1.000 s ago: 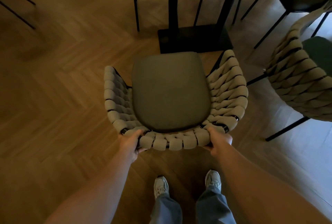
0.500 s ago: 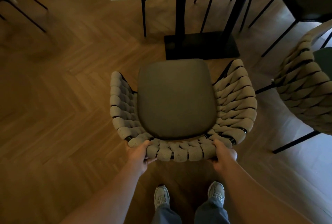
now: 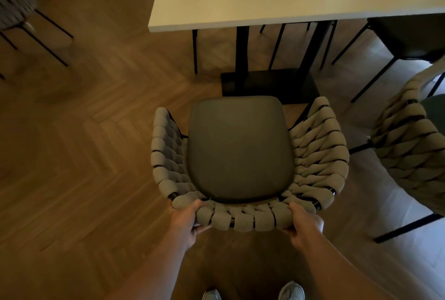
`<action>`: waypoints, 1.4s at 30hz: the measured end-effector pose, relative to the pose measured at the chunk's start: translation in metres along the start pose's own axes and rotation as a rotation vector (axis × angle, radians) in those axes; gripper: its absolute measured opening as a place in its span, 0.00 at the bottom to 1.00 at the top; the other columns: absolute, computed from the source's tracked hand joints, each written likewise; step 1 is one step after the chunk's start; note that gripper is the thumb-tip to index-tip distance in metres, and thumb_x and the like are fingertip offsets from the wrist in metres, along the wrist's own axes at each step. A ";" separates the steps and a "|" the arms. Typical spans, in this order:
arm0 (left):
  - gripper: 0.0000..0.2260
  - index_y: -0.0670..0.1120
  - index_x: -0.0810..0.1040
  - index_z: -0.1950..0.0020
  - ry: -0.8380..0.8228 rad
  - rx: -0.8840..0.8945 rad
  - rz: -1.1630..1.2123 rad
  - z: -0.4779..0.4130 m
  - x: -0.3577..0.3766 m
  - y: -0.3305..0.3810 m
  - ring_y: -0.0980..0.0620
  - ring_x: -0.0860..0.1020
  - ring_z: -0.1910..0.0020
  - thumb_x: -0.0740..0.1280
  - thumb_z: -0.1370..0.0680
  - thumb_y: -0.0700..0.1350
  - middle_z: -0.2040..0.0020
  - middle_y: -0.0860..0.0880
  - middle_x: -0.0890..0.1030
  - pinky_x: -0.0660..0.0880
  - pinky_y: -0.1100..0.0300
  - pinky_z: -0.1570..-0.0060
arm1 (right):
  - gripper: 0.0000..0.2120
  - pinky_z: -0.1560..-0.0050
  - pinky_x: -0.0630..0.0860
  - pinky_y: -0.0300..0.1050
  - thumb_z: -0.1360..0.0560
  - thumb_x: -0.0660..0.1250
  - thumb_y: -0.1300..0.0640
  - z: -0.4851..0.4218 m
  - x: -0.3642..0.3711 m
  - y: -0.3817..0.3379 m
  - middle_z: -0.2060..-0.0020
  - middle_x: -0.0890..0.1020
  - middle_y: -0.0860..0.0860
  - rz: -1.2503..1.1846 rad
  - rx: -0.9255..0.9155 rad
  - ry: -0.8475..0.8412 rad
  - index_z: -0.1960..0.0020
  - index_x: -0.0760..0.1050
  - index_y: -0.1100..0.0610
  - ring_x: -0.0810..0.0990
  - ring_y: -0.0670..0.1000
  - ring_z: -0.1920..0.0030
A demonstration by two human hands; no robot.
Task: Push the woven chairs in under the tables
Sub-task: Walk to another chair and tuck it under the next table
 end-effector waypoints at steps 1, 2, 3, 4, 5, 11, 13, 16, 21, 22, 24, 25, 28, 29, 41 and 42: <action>0.33 0.60 0.64 0.30 0.007 0.002 0.006 0.000 0.003 0.002 0.36 0.83 0.53 0.72 0.26 0.35 0.48 0.40 0.77 0.82 0.33 0.58 | 0.27 0.54 0.83 0.62 0.26 0.74 0.61 -0.002 0.002 -0.004 0.39 0.78 0.64 0.003 -0.006 0.002 0.31 0.67 0.57 0.80 0.65 0.43; 0.33 0.59 0.65 0.29 0.016 0.006 0.006 0.000 0.005 0.004 0.36 0.83 0.52 0.72 0.26 0.35 0.47 0.40 0.77 0.81 0.33 0.58 | 0.27 0.54 0.83 0.61 0.26 0.74 0.61 -0.004 0.004 -0.008 0.39 0.78 0.64 0.006 -0.013 0.007 0.31 0.67 0.58 0.81 0.65 0.44; 0.33 0.59 0.65 0.29 0.023 0.012 0.010 0.000 0.008 0.006 0.36 0.83 0.52 0.72 0.26 0.35 0.46 0.40 0.77 0.81 0.33 0.58 | 0.27 0.54 0.83 0.62 0.26 0.74 0.61 -0.006 0.006 -0.012 0.40 0.78 0.64 0.013 -0.017 0.008 0.31 0.67 0.58 0.81 0.65 0.45; 0.33 0.59 0.65 0.28 0.029 0.021 0.015 0.000 0.012 0.008 0.36 0.83 0.51 0.72 0.26 0.35 0.44 0.40 0.77 0.81 0.33 0.58 | 0.27 0.54 0.83 0.62 0.27 0.74 0.61 -0.008 0.009 -0.018 0.40 0.78 0.64 0.021 -0.023 0.004 0.31 0.67 0.58 0.81 0.64 0.47; 0.32 0.58 0.65 0.27 0.038 0.028 0.015 0.001 0.015 0.011 0.36 0.82 0.51 0.72 0.25 0.35 0.43 0.40 0.77 0.81 0.32 0.58 | 0.27 0.53 0.83 0.63 0.27 0.74 0.61 -0.009 0.011 -0.022 0.40 0.78 0.63 0.028 -0.024 0.001 0.32 0.67 0.58 0.81 0.63 0.49; 0.31 0.57 0.62 0.25 0.085 0.065 0.037 -0.003 0.038 0.031 0.37 0.81 0.52 0.70 0.23 0.36 0.38 0.40 0.75 0.81 0.32 0.56 | 0.29 0.48 0.81 0.68 0.26 0.74 0.61 -0.017 0.031 -0.051 0.37 0.76 0.64 0.067 -0.030 -0.019 0.30 0.65 0.58 0.79 0.66 0.41; 0.30 0.56 0.63 0.25 0.076 0.067 0.034 -0.006 0.043 0.035 0.37 0.81 0.50 0.69 0.22 0.37 0.37 0.40 0.75 0.80 0.32 0.54 | 0.29 0.48 0.81 0.69 0.26 0.75 0.60 -0.019 0.037 -0.059 0.37 0.76 0.64 0.067 -0.033 -0.029 0.31 0.65 0.58 0.79 0.66 0.41; 0.26 0.55 0.65 0.30 0.078 0.052 0.043 -0.010 0.047 0.039 0.37 0.82 0.53 0.69 0.22 0.36 0.43 0.41 0.76 0.81 0.33 0.56 | 0.27 0.50 0.82 0.67 0.27 0.75 0.60 -0.023 0.040 -0.062 0.38 0.76 0.62 0.071 -0.024 -0.026 0.33 0.66 0.56 0.79 0.66 0.41; 0.24 0.58 0.66 0.38 0.073 0.050 0.040 -0.014 0.046 0.046 0.39 0.82 0.55 0.71 0.23 0.36 0.50 0.44 0.76 0.82 0.36 0.63 | 0.29 0.48 0.81 0.67 0.28 0.76 0.59 -0.021 0.048 -0.063 0.37 0.76 0.62 0.043 -0.032 -0.024 0.31 0.66 0.55 0.79 0.65 0.41; 0.24 0.58 0.66 0.38 0.073 0.047 0.055 -0.016 0.045 0.046 0.39 0.82 0.56 0.72 0.24 0.37 0.51 0.44 0.76 0.82 0.36 0.64 | 0.30 0.48 0.81 0.67 0.28 0.77 0.58 -0.020 0.049 -0.063 0.37 0.77 0.62 0.029 -0.038 -0.023 0.31 0.66 0.55 0.79 0.65 0.41; 0.29 0.62 0.64 0.39 0.082 0.057 0.086 -0.016 0.043 0.044 0.39 0.81 0.56 0.75 0.27 0.38 0.51 0.45 0.76 0.82 0.36 0.63 | 0.33 0.48 0.81 0.68 0.30 0.78 0.51 -0.015 0.048 -0.060 0.36 0.76 0.61 -0.002 -0.051 -0.018 0.30 0.67 0.55 0.78 0.64 0.39; 0.31 0.64 0.64 0.40 0.080 0.063 0.098 -0.015 0.044 0.041 0.39 0.82 0.55 0.77 0.29 0.39 0.51 0.46 0.76 0.82 0.36 0.62 | 0.34 0.48 0.81 0.68 0.30 0.78 0.48 -0.013 0.048 -0.058 0.36 0.76 0.60 -0.025 -0.055 -0.024 0.30 0.67 0.55 0.78 0.64 0.39; 0.28 0.58 0.67 0.43 0.055 0.014 0.093 -0.008 0.056 0.025 0.40 0.83 0.56 0.79 0.31 0.41 0.52 0.45 0.78 0.83 0.36 0.61 | 0.35 0.51 0.82 0.67 0.31 0.77 0.45 -0.005 0.050 -0.048 0.37 0.78 0.60 -0.097 -0.062 -0.079 0.29 0.68 0.53 0.79 0.65 0.40; 0.23 0.53 0.70 0.43 0.042 -0.026 0.081 -0.006 0.061 0.019 0.40 0.83 0.57 0.79 0.30 0.40 0.52 0.43 0.79 0.83 0.38 0.62 | 0.33 0.51 0.81 0.68 0.30 0.77 0.47 -0.002 0.052 -0.046 0.38 0.79 0.60 -0.108 -0.065 -0.105 0.30 0.68 0.52 0.80 0.65 0.41; 0.31 0.49 0.65 0.29 0.072 -0.008 0.046 -0.022 0.050 0.043 0.36 0.83 0.55 0.73 0.27 0.33 0.46 0.38 0.76 0.82 0.41 0.67 | 0.27 0.50 0.77 0.77 0.24 0.70 0.64 0.003 0.093 -0.034 0.39 0.77 0.63 -0.110 -0.050 -0.248 0.31 0.65 0.48 0.80 0.68 0.42; 0.30 0.49 0.65 0.30 0.065 -0.005 0.039 -0.024 0.049 0.047 0.36 0.83 0.56 0.73 0.27 0.33 0.46 0.38 0.76 0.82 0.41 0.67 | 0.27 0.51 0.77 0.77 0.24 0.70 0.65 0.002 0.096 -0.032 0.39 0.77 0.64 -0.115 -0.044 -0.243 0.31 0.65 0.49 0.80 0.68 0.43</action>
Point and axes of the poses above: each hand's wrist, its own z-axis away from the middle knuckle, its own x-axis out of the palm, y = z × x, the point moved 9 cm from there along -z, towards the middle knuckle
